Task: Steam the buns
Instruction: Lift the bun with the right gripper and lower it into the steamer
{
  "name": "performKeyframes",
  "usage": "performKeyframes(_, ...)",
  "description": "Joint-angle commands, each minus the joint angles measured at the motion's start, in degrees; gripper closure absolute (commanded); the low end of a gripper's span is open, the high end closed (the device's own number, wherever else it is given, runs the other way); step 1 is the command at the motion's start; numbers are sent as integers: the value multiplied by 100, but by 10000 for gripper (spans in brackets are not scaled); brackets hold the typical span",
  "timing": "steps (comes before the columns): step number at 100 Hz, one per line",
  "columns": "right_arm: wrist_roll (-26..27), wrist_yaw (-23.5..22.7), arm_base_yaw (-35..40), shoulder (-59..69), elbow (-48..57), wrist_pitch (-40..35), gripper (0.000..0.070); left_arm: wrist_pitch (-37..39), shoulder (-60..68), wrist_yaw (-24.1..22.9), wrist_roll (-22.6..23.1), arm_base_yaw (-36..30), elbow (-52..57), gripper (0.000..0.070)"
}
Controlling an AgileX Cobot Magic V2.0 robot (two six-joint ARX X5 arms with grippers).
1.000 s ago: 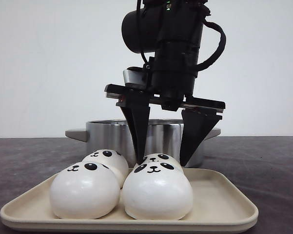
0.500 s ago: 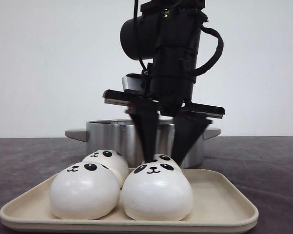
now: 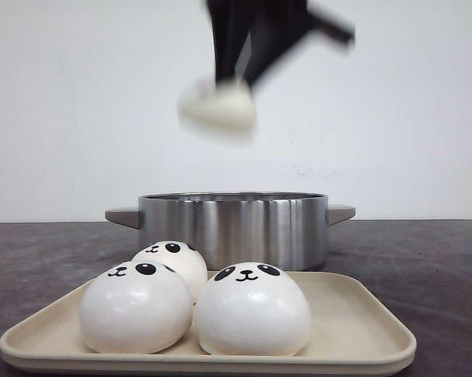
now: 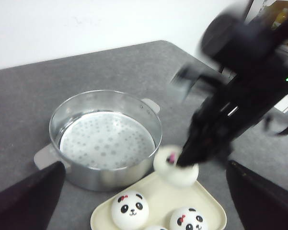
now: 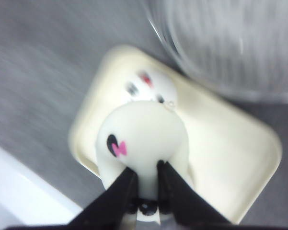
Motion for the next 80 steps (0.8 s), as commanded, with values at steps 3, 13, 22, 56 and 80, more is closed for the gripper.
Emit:
performKeyframes(3,-188,527,9,-31,492,94,699,146,26,-22,68,-31,96,0)
performKeyframes(13,-520,970,-201,-20,1147,227,699,247,26,-22,68,-48,96,0)
performKeyframes(22,-734,887,-466,186,1626,382,699,326,28,-22,70,-85,96,0)
performKeyframes(56,-1078,629,-1373,1716,1998,577,699,374,28,-22,70,-94,96,0)
performKeyframes(80,-1270,828,-1674,2865,1998,1421,699,369,28,-22,68,-94,96,0)
